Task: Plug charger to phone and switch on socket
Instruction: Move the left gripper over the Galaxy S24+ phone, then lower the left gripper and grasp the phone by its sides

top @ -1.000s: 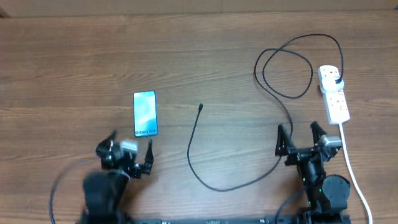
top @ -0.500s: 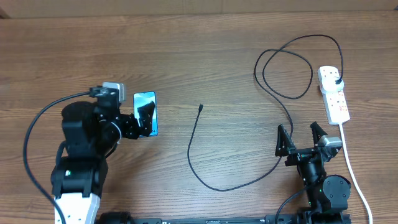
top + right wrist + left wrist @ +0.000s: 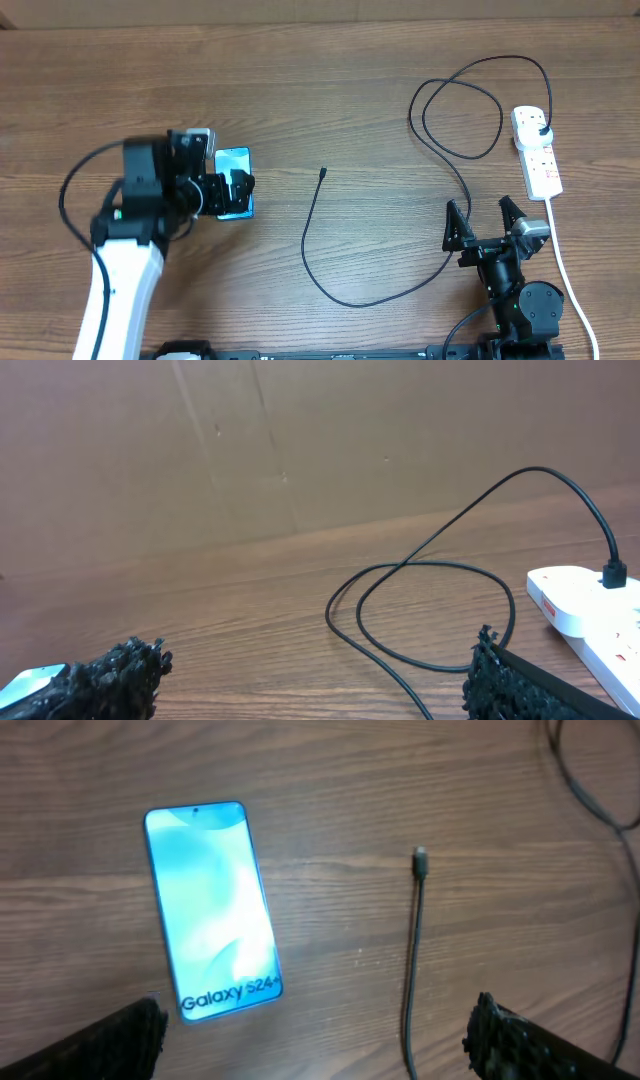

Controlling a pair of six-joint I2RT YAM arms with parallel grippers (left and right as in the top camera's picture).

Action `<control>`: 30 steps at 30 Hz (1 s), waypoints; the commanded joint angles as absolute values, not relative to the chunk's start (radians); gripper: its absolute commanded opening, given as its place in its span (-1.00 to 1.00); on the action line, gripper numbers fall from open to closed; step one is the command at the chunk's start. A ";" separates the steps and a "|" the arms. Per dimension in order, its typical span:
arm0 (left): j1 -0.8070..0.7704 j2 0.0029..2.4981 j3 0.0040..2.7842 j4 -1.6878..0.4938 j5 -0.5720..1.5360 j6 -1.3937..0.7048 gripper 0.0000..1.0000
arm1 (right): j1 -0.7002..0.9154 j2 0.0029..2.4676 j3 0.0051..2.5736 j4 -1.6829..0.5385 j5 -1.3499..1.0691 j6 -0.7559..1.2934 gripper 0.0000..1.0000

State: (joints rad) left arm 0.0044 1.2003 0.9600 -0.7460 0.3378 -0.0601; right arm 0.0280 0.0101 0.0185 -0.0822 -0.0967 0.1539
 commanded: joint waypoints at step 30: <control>-0.080 1.627 1.227 -0.845 0.251 -0.042 1.00 | 0.035 0.003 0.008 -0.076 -0.090 0.155 1.00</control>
State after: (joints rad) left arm -0.0753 1.5990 1.2098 -0.8597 0.2356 -0.0456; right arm 0.0280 0.0101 0.0185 -0.0811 -0.0967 0.1535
